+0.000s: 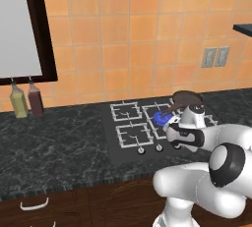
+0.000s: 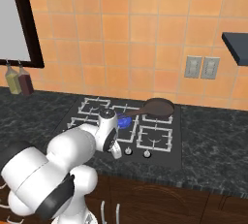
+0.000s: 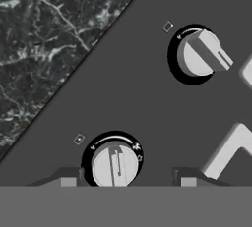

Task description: Turn off the center burner of the stove.

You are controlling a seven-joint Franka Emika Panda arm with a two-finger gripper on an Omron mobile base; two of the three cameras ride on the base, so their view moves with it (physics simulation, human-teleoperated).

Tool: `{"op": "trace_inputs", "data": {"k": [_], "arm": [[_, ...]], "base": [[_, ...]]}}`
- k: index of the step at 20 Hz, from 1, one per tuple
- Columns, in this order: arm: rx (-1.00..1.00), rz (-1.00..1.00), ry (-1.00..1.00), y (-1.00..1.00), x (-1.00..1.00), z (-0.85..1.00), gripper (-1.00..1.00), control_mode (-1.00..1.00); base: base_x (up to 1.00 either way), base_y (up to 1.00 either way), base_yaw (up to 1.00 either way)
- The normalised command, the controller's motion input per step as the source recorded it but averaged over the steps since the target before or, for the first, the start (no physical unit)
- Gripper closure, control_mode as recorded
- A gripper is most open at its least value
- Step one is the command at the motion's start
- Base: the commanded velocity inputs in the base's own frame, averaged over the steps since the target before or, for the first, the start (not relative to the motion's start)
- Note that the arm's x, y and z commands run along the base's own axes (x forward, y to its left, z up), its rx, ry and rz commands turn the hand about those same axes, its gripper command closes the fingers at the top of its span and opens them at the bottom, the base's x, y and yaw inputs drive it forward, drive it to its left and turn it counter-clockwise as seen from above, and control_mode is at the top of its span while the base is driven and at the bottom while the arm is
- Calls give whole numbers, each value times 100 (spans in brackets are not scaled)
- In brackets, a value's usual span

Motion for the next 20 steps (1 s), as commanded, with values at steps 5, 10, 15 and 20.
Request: {"op": "trace_inputs", "data": {"k": [5,10,15,20], "arm": [[2,3,-8,0,-13,-18,100,-100],[2,2,-9,0,-34,-23,100,-100],[0,0,-1,0,-4,-23,100,-100],[0,0,8,0,0,-8,100,-100]], "base": [[0,0,0],[0,0,0],[0,0,0],[0,0,0]]}}
